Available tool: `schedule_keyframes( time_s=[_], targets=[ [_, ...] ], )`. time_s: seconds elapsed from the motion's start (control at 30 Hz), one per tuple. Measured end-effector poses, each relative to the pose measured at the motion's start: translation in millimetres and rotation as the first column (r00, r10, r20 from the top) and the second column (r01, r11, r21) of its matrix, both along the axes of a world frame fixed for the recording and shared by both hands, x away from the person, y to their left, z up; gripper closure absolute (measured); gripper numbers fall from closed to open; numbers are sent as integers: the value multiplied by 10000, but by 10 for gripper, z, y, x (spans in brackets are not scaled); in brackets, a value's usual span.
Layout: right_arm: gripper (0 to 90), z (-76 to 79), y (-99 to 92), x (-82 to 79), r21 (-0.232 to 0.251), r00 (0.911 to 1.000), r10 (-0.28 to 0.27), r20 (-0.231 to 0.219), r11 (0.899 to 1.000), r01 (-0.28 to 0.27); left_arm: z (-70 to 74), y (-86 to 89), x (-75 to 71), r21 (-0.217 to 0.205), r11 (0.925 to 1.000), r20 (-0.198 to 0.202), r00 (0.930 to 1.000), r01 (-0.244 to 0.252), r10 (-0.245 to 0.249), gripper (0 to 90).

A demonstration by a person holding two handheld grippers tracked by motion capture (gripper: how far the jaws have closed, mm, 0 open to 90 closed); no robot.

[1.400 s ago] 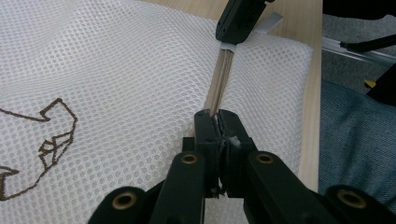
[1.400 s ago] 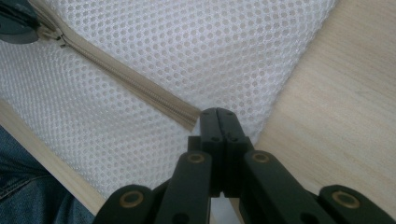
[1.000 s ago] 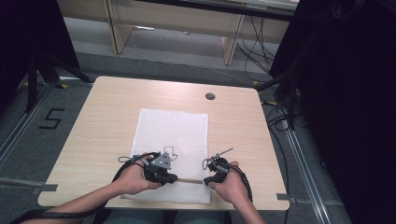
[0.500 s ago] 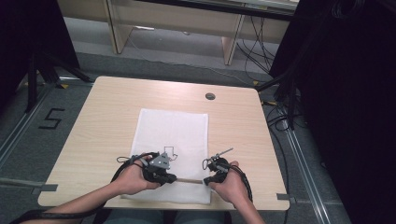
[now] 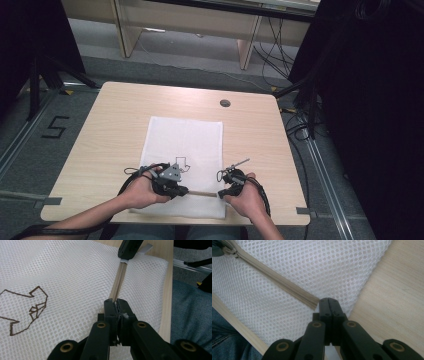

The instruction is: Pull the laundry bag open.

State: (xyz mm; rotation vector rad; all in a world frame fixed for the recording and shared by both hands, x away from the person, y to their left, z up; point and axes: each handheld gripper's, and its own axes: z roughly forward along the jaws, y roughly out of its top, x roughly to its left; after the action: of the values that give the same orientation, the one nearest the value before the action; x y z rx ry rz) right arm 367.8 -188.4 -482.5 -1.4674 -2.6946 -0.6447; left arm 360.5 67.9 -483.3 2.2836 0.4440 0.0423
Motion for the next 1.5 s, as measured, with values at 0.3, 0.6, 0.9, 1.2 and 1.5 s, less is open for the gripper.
schedule_keyframes(
  time_s=[0.3,0.6,0.9,1.2,1.5],
  targets=[
    [900,0,6,-6,42,9999,-129,-106,9999,129,-7,48,12,-53,9999,-117,9999,-99,98,873],
    [900,8,5,-9,33,9998,-98,-167,9999,98,-1,72,10,18,9999,-108,9999,-106,106,873],
    [900,7,2,-5,-77,9997,-187,-141,9998,186,5,119,23,42,10000,-29,10000,-81,81,873],
    [900,9,9,-13,55,9996,-176,-228,9998,177,7,151,28,65,9999,-50,9999,-98,98,873],
    [900,5,0,-4,8,9999,-92,-103,10000,92,3,173,19,4,9997,-185,9995,-258,258,873]
  ],
)
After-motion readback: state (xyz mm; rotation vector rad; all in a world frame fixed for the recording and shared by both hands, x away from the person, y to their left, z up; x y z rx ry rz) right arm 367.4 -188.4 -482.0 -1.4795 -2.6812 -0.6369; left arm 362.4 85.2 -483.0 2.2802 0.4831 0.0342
